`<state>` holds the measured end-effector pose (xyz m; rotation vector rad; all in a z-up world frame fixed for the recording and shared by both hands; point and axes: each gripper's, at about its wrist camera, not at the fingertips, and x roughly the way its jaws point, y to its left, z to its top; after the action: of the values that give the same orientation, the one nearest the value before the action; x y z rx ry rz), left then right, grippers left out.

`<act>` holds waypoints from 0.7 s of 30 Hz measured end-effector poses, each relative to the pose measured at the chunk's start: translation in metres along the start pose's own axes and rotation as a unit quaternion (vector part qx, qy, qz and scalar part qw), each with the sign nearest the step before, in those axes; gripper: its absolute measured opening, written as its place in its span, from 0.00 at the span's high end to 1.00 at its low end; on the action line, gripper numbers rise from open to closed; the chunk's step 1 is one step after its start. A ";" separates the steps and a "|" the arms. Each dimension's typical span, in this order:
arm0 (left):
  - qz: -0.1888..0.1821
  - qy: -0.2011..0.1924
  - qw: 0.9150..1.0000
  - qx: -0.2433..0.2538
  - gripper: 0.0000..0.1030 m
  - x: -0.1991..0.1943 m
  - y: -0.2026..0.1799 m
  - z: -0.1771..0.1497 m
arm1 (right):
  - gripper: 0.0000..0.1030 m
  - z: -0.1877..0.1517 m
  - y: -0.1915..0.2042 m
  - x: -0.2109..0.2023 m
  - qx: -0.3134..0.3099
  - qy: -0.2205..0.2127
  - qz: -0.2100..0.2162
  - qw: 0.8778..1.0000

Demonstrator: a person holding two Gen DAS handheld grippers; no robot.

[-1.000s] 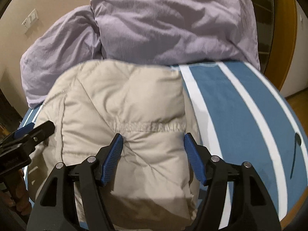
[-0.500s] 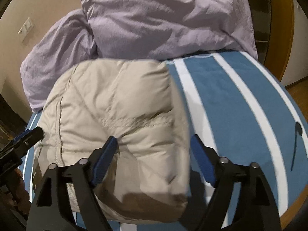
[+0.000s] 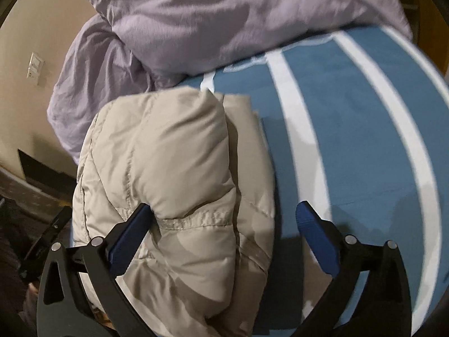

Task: Fold large clothes

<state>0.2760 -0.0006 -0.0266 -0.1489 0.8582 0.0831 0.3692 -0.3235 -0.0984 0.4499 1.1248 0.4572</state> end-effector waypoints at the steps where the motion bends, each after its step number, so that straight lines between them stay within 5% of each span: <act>1: -0.001 0.002 1.000 0.000 0.02 0.000 0.001 0.001 | 0.01 0.000 -0.003 0.004 0.008 0.009 0.011 1.000; 11: -0.012 0.015 1.000 0.007 0.02 0.007 0.006 0.007 | 0.02 -0.005 -0.015 0.029 0.080 0.061 0.097 0.990; 15: -0.025 0.023 0.999 0.004 0.02 0.013 0.009 0.010 | 0.20 -0.004 -0.010 0.023 0.064 0.059 0.100 0.991; 21: -0.055 0.045 0.997 -0.015 0.02 0.028 0.016 0.015 | 0.24 -0.002 -0.009 0.023 0.067 0.055 0.096 0.992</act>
<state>0.3036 0.0181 -0.0400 -0.2285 0.9367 -0.0144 0.3764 -0.3180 -0.1219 0.6600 1.2293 0.5824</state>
